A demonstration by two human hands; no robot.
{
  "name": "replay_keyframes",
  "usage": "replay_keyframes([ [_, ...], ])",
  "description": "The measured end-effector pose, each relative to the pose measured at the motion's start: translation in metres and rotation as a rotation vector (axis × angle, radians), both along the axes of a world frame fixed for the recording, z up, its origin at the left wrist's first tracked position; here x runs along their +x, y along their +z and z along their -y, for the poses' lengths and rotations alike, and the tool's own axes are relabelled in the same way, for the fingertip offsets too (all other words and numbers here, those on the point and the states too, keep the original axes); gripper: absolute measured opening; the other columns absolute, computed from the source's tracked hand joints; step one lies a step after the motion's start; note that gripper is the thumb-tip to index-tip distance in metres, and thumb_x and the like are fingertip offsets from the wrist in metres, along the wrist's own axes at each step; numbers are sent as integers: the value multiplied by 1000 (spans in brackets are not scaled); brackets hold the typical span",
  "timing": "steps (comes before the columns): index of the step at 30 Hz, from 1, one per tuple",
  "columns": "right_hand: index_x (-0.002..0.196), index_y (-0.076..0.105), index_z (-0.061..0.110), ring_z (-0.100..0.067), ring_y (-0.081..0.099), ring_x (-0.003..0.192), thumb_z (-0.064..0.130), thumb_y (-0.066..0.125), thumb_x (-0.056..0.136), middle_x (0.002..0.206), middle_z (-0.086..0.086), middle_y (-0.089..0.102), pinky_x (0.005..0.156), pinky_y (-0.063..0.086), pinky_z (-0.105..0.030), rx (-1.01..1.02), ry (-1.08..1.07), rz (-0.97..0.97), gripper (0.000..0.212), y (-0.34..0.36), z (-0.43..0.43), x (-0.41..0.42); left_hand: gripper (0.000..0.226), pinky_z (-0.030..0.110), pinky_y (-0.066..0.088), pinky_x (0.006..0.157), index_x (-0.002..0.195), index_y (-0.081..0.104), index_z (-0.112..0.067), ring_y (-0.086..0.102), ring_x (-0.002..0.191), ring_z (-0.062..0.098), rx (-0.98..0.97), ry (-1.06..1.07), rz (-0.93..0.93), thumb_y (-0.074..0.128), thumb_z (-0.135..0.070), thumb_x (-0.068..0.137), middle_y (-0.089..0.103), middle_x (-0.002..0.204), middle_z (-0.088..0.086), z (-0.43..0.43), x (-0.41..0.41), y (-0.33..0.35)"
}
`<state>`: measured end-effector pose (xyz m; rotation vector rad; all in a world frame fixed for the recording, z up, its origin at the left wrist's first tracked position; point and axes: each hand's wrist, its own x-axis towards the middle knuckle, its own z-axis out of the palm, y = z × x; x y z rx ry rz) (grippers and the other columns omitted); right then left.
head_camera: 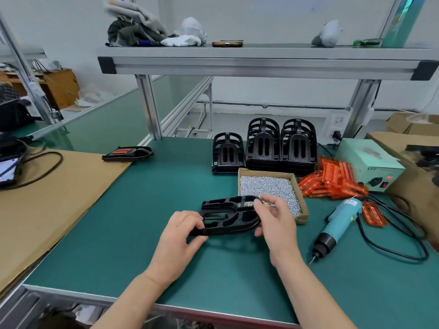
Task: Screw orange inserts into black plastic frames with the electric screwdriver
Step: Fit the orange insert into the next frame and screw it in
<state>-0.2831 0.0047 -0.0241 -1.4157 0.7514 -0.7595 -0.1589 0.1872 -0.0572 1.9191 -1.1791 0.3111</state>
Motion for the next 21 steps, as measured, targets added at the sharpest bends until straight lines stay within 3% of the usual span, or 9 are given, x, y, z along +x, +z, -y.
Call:
replay_keyframes([
  [2,102,65,35,-9,53,44,25,67,94,61,16,57,49,46,-21,-68,-6,-34,13,-4,0,-1,31,15,41,88,85,59,-17,52,104,7,5,-18,11,84,-4,71,58,106,-18,-1,0,-2],
  [5,101,66,37,-10,60,52,19,65,94,65,18,63,49,49,-21,-113,4,-65,20,-5,-3,-3,25,25,42,92,81,57,-19,50,110,7,17,-42,17,79,-27,73,57,110,-18,-1,-2,-1],
  [8,100,64,38,-16,72,64,14,62,94,76,11,69,63,55,-32,-124,21,-100,26,-7,-5,-6,38,35,41,98,82,58,-21,48,115,8,75,-45,-14,76,-51,69,56,116,-15,0,-4,3],
  [12,98,63,37,-14,72,63,11,57,92,86,3,69,65,46,-28,-132,38,-145,27,-9,-5,-10,59,36,33,109,103,52,-32,36,134,12,145,-39,-120,79,-63,60,41,140,-11,0,-6,6],
  [16,93,62,35,-14,72,61,9,51,93,87,8,71,70,52,-33,-113,90,-236,28,-7,-3,-15,100,32,19,118,134,17,-65,8,149,5,277,-67,-272,78,-70,56,7,161,-21,-2,-4,6],
  [19,100,55,33,-16,73,76,15,49,93,93,8,70,84,54,-39,-248,163,-449,21,-6,2,-18,115,42,17,124,137,-4,-71,10,151,13,362,-90,-274,76,-73,55,11,148,-38,0,-1,4],
  [21,106,52,31,-22,66,90,22,50,93,96,7,67,81,49,-37,-408,196,-613,16,-3,4,-21,120,43,21,122,138,-6,-71,20,148,13,370,-103,-289,79,-72,53,15,141,-43,1,0,4],
])
